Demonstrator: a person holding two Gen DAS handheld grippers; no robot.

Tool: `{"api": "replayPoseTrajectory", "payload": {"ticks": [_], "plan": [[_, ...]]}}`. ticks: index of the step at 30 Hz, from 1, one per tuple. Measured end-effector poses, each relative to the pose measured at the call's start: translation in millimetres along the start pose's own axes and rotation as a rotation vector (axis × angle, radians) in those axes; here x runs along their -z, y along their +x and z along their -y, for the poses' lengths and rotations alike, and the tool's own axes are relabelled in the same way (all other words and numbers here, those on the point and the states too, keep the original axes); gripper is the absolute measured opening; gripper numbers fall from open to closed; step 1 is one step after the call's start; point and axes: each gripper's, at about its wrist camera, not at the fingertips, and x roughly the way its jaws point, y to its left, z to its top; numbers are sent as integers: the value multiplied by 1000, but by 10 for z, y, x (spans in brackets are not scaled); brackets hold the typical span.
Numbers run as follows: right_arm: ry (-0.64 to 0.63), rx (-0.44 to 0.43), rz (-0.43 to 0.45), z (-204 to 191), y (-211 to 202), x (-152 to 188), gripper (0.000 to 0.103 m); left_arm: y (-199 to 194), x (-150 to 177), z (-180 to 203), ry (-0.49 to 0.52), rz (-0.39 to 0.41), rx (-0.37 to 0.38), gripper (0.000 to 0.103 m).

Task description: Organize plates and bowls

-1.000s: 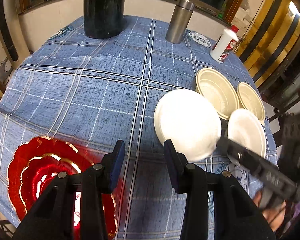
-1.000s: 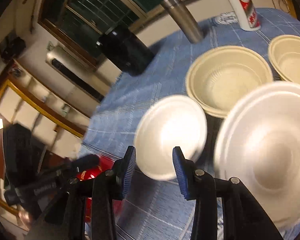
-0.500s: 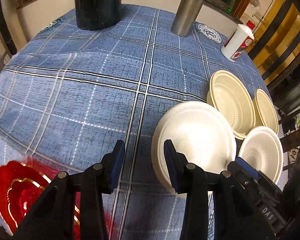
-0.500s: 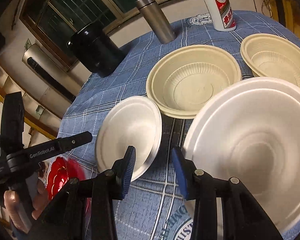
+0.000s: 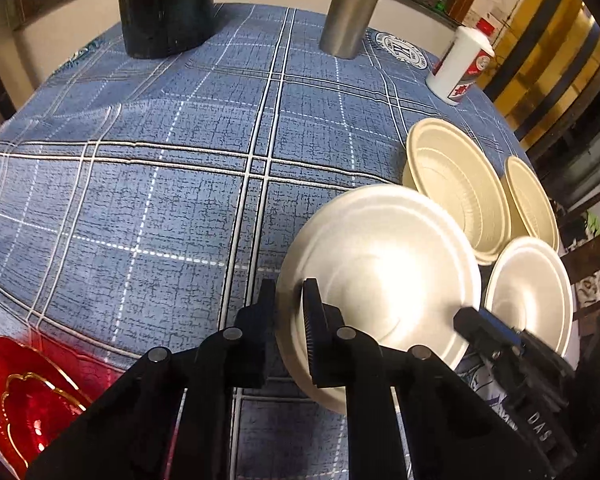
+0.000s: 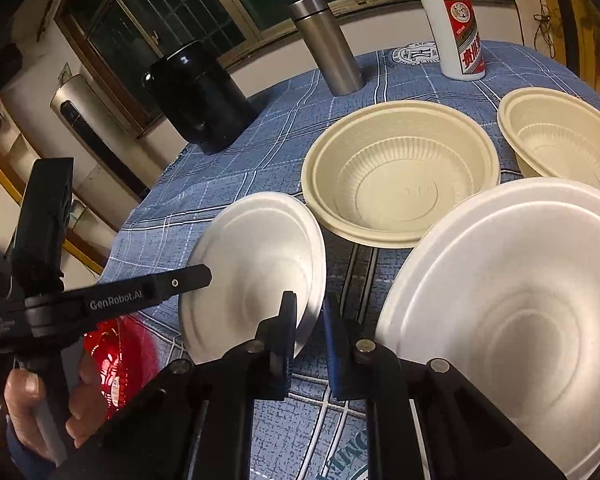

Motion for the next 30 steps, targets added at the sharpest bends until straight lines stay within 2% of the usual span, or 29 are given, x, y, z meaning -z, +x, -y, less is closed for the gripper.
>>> {"api": "replayPoseTrajectory", "payload": {"ticks": [6, 15, 22, 30], "plan": [[-7, -17, 5, -32, -46, 0, 12, -192, 131, 50, 55, 49, -54, 11], [-52, -79, 10, -185, -133, 25, 12, -618, 347, -74, 56, 131, -59, 11], [-124, -184, 32, -465, -248, 139, 12, -947, 605, -363, 11, 171, -46, 11], [-207, -257, 25, -929, -376, 400, 12, -1286, 1002, -768, -33, 204, -49, 11]]}}
